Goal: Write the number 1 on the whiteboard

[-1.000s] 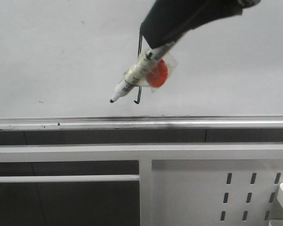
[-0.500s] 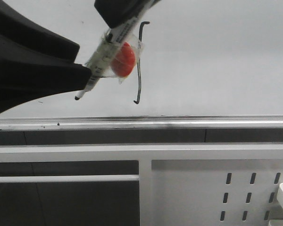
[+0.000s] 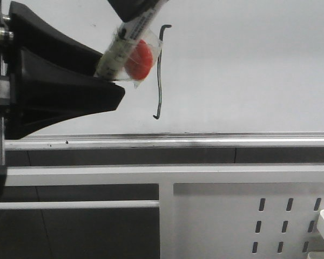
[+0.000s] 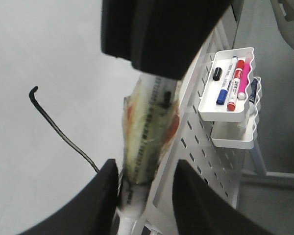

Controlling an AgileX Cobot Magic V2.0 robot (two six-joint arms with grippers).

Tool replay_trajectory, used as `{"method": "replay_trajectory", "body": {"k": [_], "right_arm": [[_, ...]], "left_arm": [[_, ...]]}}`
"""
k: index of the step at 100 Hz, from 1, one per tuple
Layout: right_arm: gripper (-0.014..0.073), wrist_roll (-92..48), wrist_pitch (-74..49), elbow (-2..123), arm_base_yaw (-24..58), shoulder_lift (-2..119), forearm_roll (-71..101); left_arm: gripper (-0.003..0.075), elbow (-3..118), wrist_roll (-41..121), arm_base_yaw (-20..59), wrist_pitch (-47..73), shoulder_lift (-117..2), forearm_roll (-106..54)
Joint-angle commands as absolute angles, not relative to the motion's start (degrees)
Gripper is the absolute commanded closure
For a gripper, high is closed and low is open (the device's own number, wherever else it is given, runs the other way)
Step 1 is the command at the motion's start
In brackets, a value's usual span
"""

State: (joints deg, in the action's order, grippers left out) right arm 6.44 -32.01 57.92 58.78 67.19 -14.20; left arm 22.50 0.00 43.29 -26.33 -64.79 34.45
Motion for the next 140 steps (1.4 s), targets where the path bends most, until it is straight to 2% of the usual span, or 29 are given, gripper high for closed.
{"method": "replay_trajectory", "body": {"k": [1, 7, 12, 22, 75, 84, 89, 94, 99, 104, 114, 124, 131, 140], "right_arm": [[0.0664, 5.99, -28.58, 59.94, 58.69, 66.09, -15.14], [0.0664, 5.99, -28.68, 59.94, 58.69, 66.09, -15.14], [0.0664, 5.99, -28.67, 59.94, 58.69, 66.09, -15.05], [0.0664, 5.99, -28.67, 59.94, 58.69, 66.09, -14.80], [0.0649, 5.99, -28.67, 59.94, 58.69, 66.21, -13.89], [0.0516, 5.99, -28.55, 60.09, 58.69, 66.21, -13.34], [0.0393, 5.99, -28.28, 60.09, 58.69, 66.08, -13.34], [0.0232, 5.99, -28.28, 60.09, 58.69, 66.08, -13.34], [0.0121, 6.10, -28.75, 60.09, 58.58, 65.96, -13.47], [0.0079, 6.10, -30.22, 60.09, 58.58, 65.31, -14.10], [0.0109, 6.52, -35.65, 60.09, 58.58, 63.12, -15.55], [0.0204, 7.68, -41.40, 60.09, 58.58, 59.52, -15.88], [0.0316, 9.37, -44.44, 59.98, 58.58, 56.33, -15.88], [0.0538, 10.57, -47.68, 59.98, 58.58, 52.22, -15.88]], "left_arm": [[0.0478, 24.55, 0.00, 43.77, -31.02, -64.25, 33.64], [0.0487, 24.55, 0.00, 43.77, -31.02, -64.25, 33.64], [0.0538, 24.55, 0.00, 43.77, -31.02, -64.25, 33.64], [0.0743, 24.55, 0.00, 43.77, -31.02, -64.25, 33.64], [0.0740, 24.55, -0.35, 43.77, -27.98, -64.25, 33.12], [0.0740, 24.55, -0.35, 43.77, -27.98, -64.25, 33.02], [0.0740, 24.55, -0.35, 43.77, -27.98, -64.25, 33.02], [0.0740, 24.55, -0.35, 43.77, -27.98, -64.25, 32.26], [0.0740, 24.29, -0.35, 43.77, -27.98, -64.25, 30.25], [0.0740, 23.75, -0.35, 43.77, -27.98, -64.25, 26.93], [0.0740, 21.02, -0.35, 43.77, -29.92, -64.15, 18.73], [0.0740, 16.49, -0.35, 43.77, -38.90, -64.15, 14.03], [0.0740, 13.05, -0.35, 43.77, -44.94, -64.15, 11.44], [0.0740, 8.97, -0.35, 43.77, -49.90, -64.15, 4.62]]}}
